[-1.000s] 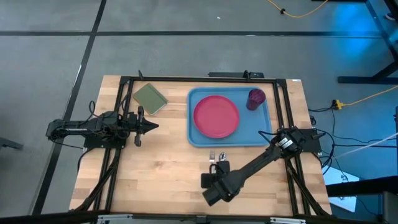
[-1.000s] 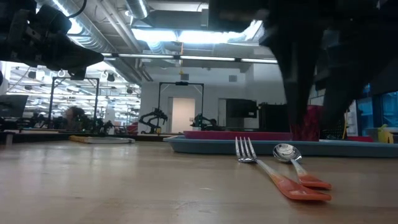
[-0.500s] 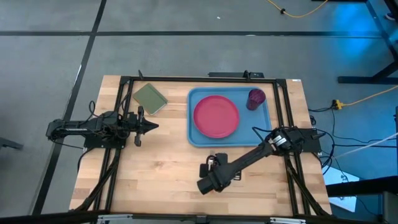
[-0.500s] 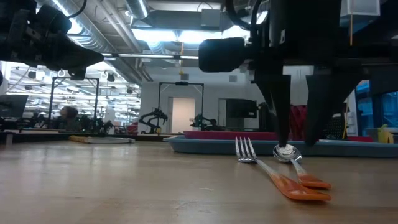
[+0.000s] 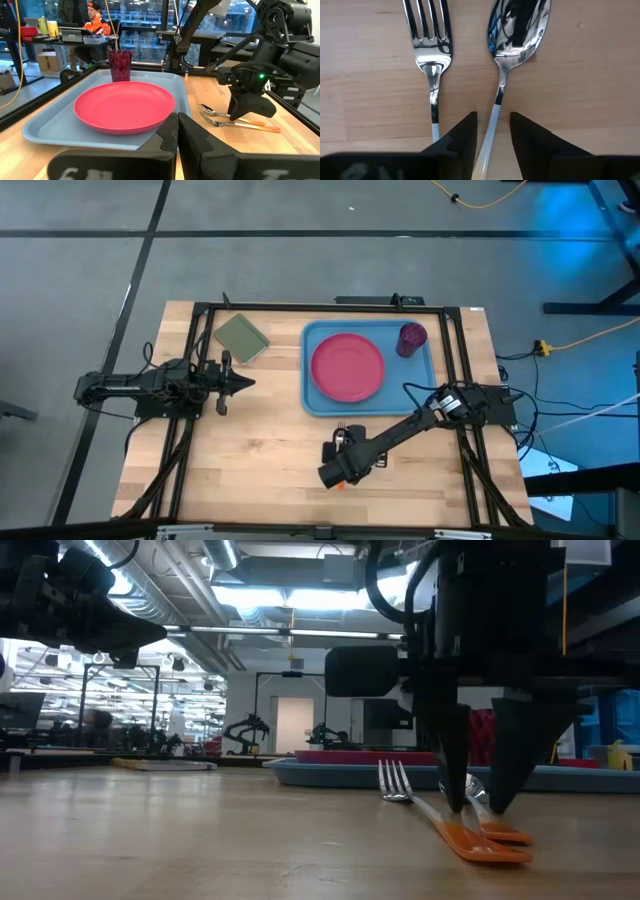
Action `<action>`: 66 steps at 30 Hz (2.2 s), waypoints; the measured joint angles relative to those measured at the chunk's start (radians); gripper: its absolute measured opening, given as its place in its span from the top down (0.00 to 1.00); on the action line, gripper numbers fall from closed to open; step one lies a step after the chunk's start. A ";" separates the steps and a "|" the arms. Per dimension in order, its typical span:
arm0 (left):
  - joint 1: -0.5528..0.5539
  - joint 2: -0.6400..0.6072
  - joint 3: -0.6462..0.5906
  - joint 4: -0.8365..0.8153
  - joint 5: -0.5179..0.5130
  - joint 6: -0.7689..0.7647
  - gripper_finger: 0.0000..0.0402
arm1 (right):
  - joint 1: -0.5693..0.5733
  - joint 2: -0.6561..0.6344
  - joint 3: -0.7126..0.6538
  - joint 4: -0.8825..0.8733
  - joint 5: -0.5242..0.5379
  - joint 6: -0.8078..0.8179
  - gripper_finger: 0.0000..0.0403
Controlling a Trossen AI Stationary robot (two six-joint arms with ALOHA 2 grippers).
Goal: Pick and place plate/cup/fork/spoon on tray
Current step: Put the orange spoon to the left of the blue tray
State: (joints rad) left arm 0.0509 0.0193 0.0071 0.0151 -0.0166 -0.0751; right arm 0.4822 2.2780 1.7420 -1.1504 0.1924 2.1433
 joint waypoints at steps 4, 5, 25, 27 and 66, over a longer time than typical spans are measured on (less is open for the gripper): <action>0.000 0.000 0.000 0.000 0.000 0.000 1.00 | -0.010 0.000 0.000 -0.001 -0.008 -0.048 0.71; 0.000 0.000 0.000 0.000 0.000 0.000 1.00 | -0.012 0.000 0.000 -0.001 -0.011 -0.058 0.72; 0.000 0.000 0.000 0.000 -0.001 0.000 1.00 | -0.002 -0.004 0.000 -0.040 0.023 -0.106 0.98; 0.000 0.000 0.000 0.000 -0.001 0.000 1.00 | 0.007 -0.005 0.013 -0.078 0.023 -0.102 0.97; 0.000 0.000 0.000 0.000 0.001 0.000 1.00 | -0.243 -0.848 -0.859 0.029 0.104 -0.215 0.99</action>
State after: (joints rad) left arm 0.0509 0.0195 0.0071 0.0154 -0.0158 -0.0750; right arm 0.2393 1.4300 0.8829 -1.1212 0.2964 1.9280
